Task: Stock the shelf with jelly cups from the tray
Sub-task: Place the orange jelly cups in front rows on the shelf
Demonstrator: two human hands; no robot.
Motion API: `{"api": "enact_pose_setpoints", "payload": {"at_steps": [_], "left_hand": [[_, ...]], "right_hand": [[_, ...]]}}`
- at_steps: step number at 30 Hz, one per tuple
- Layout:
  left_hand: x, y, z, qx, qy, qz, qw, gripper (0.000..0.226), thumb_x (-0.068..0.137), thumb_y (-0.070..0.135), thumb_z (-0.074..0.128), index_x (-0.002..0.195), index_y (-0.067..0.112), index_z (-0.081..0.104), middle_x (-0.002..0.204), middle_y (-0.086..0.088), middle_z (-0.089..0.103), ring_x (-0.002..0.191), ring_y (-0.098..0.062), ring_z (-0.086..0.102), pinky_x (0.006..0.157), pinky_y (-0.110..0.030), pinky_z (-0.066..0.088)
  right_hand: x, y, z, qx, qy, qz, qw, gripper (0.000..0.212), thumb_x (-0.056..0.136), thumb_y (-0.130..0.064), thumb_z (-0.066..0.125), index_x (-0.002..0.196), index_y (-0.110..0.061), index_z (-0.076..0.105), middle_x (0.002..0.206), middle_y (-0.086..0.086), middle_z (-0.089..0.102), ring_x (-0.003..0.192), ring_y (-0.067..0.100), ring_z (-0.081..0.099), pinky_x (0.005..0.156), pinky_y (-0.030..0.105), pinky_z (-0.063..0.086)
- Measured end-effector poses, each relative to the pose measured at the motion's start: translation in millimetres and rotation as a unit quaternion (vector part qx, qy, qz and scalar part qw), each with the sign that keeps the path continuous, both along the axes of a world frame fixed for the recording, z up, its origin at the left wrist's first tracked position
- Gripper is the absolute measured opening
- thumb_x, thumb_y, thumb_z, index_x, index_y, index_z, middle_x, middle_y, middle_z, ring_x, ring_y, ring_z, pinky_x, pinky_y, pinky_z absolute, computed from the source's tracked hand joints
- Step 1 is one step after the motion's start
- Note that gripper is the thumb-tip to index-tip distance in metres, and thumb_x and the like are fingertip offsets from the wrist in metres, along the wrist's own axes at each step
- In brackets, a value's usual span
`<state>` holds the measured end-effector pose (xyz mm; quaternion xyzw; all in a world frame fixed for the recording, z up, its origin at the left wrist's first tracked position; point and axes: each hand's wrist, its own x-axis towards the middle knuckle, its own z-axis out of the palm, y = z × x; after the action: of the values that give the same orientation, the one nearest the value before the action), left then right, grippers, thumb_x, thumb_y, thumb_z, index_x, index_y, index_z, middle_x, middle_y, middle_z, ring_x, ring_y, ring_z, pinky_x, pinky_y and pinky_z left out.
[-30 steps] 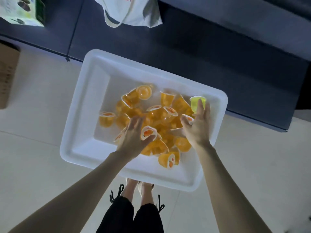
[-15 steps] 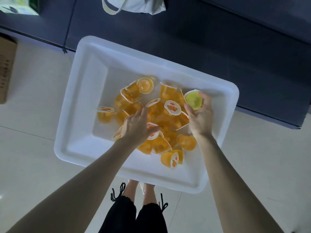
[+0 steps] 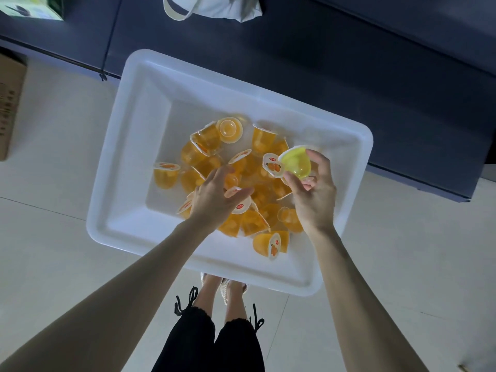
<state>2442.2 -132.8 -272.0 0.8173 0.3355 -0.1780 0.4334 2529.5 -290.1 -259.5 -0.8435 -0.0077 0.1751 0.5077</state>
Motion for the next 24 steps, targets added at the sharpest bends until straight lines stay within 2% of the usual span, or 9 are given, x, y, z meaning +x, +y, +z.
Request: {"api": "enact_pose_setpoints", "payload": {"at_steps": [2,4,6,9,11,15,17,20,24], "left_hand": [[0,-2,8,-0.031,-0.017,0.033,0.999,0.052,0.082,0.056,0.054,0.123,0.023,0.052,0.129,0.003,0.054,0.1,-0.013,0.055,0.069,-0.026,0.051],[2,-3,14,-0.076,-0.02,0.081,0.994,0.047,0.082,0.06,0.047,0.113,0.026,0.057,0.127,0.003,0.055,0.1,-0.013,0.057,0.063,-0.019,0.047],[4,0,15,-0.162,-0.021,0.136,0.977,0.054,0.081,0.071,0.043,0.105,0.026,0.06,0.122,0.001,0.06,0.103,-0.016,0.061,0.072,-0.025,0.053],[5,4,17,-0.247,-0.015,0.15,0.957,0.069,0.072,0.08,0.042,0.108,0.026,0.065,0.113,0.0,0.065,0.104,-0.02,0.062,0.085,-0.037,0.055],[5,6,16,-0.251,0.006,0.163,0.954,0.067,0.073,0.079,0.046,0.114,0.028,0.062,0.119,0.001,0.061,0.109,-0.021,0.06,0.086,-0.037,0.055],[7,14,11,-0.241,0.035,0.197,0.95,0.046,0.085,0.051,0.056,0.121,0.023,0.056,0.118,0.003,0.062,0.103,-0.017,0.061,0.066,-0.021,0.051],[11,17,8,-0.231,0.039,0.186,0.954,0.045,0.084,0.05,0.06,0.118,0.021,0.058,0.117,0.003,0.062,0.103,-0.018,0.061,0.066,-0.022,0.051],[15,16,5,-0.217,0.05,0.208,0.952,0.046,0.081,0.05,0.063,0.116,0.02,0.057,0.116,0.002,0.061,0.104,-0.02,0.06,0.068,-0.023,0.049],[13,13,4,-0.225,0.049,0.234,0.945,0.047,0.08,0.048,0.067,0.116,0.02,0.053,0.116,0.002,0.06,0.103,-0.02,0.06,0.068,-0.024,0.05]], "right_hand": [[-6,5,3,0.016,0.024,0.0,1.0,0.049,0.082,-0.016,0.074,0.124,-0.009,0.05,0.109,-0.006,0.064,0.092,0.007,0.065,0.072,0.018,0.054],[-13,13,5,0.029,0.049,0.005,0.998,0.051,0.08,-0.02,0.076,0.124,-0.009,0.052,0.11,-0.004,0.065,0.093,0.008,0.066,0.075,0.02,0.054],[-22,23,4,0.037,0.083,0.023,0.996,0.054,0.079,-0.023,0.077,0.125,-0.011,0.052,0.115,-0.003,0.065,0.097,0.013,0.066,0.079,0.023,0.054],[-33,37,4,0.028,0.113,0.055,0.992,0.056,0.08,-0.025,0.075,0.129,-0.014,0.051,0.124,-0.011,0.058,0.1,0.003,0.06,0.079,0.011,0.05],[-36,44,2,0.012,0.128,0.086,0.988,0.057,0.083,-0.027,0.072,0.133,-0.02,0.047,0.13,-0.016,0.051,0.106,0.002,0.054,0.081,0.009,0.048],[-35,41,-5,-0.022,0.148,0.124,0.981,0.046,0.09,-0.029,0.063,0.133,-0.02,0.05,0.135,-0.003,0.054,0.119,0.014,0.054,0.095,0.033,0.051],[-35,32,-7,-0.054,0.065,0.098,0.992,0.037,0.092,-0.02,0.06,0.127,-0.011,0.055,0.13,0.004,0.056,0.107,0.005,0.058,0.088,0.027,0.054],[-32,21,-12,-0.103,0.033,0.086,0.99,0.04,0.093,-0.024,0.059,0.131,-0.015,0.051,0.139,0.005,0.041,0.103,-0.01,0.048,0.075,0.001,0.045],[-23,23,-25,-0.119,0.093,0.088,0.985,0.062,0.09,-0.038,0.061,0.143,-0.021,0.035,0.15,0.003,0.026,0.123,0.014,0.048,0.081,0.018,0.048]]}}
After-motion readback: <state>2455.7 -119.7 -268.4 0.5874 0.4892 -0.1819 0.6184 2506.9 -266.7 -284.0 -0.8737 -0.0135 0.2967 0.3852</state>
